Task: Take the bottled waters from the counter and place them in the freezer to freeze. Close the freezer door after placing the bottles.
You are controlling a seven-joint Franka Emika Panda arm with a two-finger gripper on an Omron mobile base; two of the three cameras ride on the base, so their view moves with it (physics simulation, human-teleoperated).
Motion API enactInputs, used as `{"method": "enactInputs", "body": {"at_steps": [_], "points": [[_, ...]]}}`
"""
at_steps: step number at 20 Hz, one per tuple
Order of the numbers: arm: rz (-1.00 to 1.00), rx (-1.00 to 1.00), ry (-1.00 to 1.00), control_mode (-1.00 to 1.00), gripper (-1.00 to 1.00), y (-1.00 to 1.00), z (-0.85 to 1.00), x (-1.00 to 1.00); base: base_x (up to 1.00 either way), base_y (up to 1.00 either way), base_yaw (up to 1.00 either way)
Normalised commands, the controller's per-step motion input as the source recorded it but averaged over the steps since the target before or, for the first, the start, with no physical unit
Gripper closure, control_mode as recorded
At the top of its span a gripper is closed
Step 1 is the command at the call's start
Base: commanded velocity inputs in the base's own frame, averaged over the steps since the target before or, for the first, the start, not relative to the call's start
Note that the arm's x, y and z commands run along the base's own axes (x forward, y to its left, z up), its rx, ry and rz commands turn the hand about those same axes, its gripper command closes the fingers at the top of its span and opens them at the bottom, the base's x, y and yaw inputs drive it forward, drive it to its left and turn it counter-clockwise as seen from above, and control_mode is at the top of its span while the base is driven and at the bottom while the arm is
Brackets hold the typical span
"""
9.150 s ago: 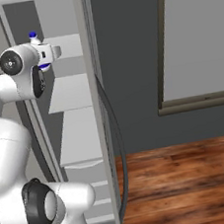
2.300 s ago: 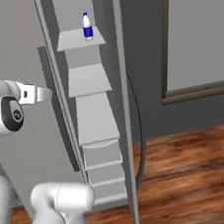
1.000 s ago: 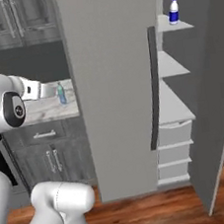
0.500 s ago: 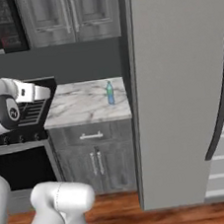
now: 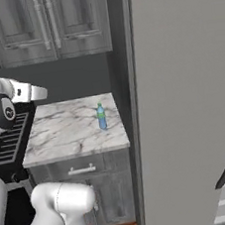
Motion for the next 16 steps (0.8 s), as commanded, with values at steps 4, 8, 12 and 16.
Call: {"method": "enactInputs", "body": {"at_steps": [4,8,12,16], "points": [[0.0,0.0,0.0,1.0,-1.0,0.0,0.0,0.0,0.85,0.0,-0.24],[-0.11,-0.01,0.04,-1.0,-1.0,0.0,-0.2,0.0,0.18,0.0,-0.25],[-0.47,-0.07,0.16,-1.0,-1.0,0.0,-0.94,0.0,0.0,0.0,0.0],[-0.45,-0.05,0.11,-1.0,-1.0,0.1,-0.91,0.0,0.0,0.0,0.0]]}}
